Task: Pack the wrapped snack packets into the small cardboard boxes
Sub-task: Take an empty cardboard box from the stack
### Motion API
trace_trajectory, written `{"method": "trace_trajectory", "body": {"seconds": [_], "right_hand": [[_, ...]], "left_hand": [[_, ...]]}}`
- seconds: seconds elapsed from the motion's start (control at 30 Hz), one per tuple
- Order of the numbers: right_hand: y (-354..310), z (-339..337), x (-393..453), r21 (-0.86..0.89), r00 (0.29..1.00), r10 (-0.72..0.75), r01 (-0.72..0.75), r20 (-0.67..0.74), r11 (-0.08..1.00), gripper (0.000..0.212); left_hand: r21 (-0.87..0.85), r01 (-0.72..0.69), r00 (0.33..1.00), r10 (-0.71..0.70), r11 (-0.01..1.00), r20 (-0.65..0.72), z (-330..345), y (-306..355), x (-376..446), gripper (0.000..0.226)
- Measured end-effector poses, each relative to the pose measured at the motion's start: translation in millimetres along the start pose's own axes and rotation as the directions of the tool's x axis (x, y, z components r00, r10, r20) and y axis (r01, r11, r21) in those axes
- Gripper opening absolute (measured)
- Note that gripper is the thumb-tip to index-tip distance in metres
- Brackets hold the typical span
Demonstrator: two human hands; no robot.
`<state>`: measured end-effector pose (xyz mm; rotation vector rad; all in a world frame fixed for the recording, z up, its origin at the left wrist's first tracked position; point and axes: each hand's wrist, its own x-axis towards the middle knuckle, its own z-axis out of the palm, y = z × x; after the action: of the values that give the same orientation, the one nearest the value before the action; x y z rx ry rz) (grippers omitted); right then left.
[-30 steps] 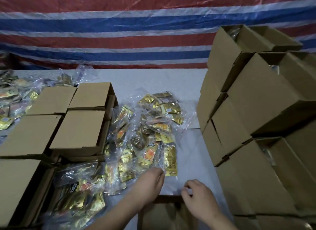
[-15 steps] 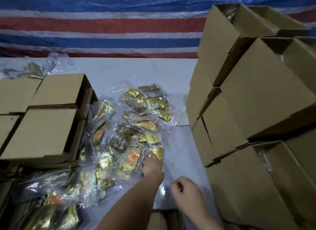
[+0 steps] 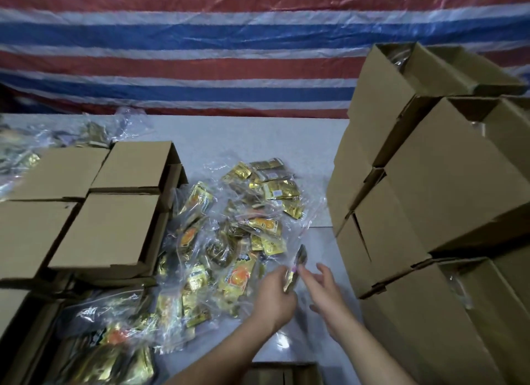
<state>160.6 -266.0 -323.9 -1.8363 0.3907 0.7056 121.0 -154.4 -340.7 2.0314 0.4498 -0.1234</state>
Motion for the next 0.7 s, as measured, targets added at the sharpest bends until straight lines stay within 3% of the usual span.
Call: {"method": "trace_trajectory", "body": {"seconds": [0.07, 0.13, 0.23, 0.3, 0.37, 0.43, 0.5, 0.57, 0.63, 0.7], "right_hand": [[-22.6, 5.0, -11.4, 0.22, 0.99, 0.012, -0.044, 0.141, 0.975, 0.081], [-40.4, 10.8, -24.6, 0.435, 0.968, -0.042, -0.072, 0.247, 0.898, 0.077], [-60.6, 18.9, -40.6, 0.625, 0.95, -0.161, -0.045, 0.269, 0.78, 0.063], [-70.3, 20.5, -51.5, 0.668, 0.937, -0.244, 0.016, 0.25, 0.744, 0.047], [-74.6, 18.9, -60.8, 0.646, 0.92, -0.243, -0.014, 0.307, 0.763, 0.021], [-74.4, 14.1, -70.4, 0.645, 0.906, -0.232, -0.056, 0.354, 0.762, 0.033], [-73.2, 10.3, -78.5, 0.674, 0.914, -0.263, -0.016, 0.309, 0.739, 0.034], [-67.0, 9.0, -83.3, 0.645, 0.935, -0.324, 0.159, 0.144, 0.747, 0.021], [-59.7, 6.4, -91.5, 0.371, 0.876, -0.481, 0.458, -0.034, 0.808, 0.021], [-47.1, 3.9, -104.8, 0.064, 0.742, -0.667, 0.664, 0.074, 0.745, 0.041]], "left_hand": [[-0.045, -0.155, 0.985, 0.151, 0.987, -0.081, -16.4, 20.5, -11.0, 0.041], [-0.109, -0.243, 0.966, 0.231, 0.964, -0.115, -33.2, 43.7, -19.5, 0.034], [-0.174, -0.297, 0.955, 0.289, 0.939, -0.073, -58.7, 69.2, -28.9, 0.032], [-0.302, -0.259, 0.963, 0.271, 0.917, -0.004, -76.4, 75.2, -37.1, 0.047], [-0.483, -0.146, 0.974, 0.211, 0.863, 0.084, -93.0, 77.3, -46.4, 0.059], [-0.596, -0.087, 0.982, 0.168, 0.799, 0.082, -105.9, 79.2, -56.0, 0.045], [-0.606, -0.113, 0.992, 0.123, 0.787, -0.026, -117.7, 74.9, -64.4, 0.027], [-0.588, -0.125, 0.989, 0.056, 0.799, -0.134, -127.5, 58.7, -76.8, 0.017], [-0.483, -0.072, 0.988, -0.004, 0.873, -0.155, -133.1, 27.8, -90.7, 0.014], [-0.256, 0.015, 0.997, -0.033, 0.966, -0.065, -130.8, -13.0, -105.2, 0.022]]}}
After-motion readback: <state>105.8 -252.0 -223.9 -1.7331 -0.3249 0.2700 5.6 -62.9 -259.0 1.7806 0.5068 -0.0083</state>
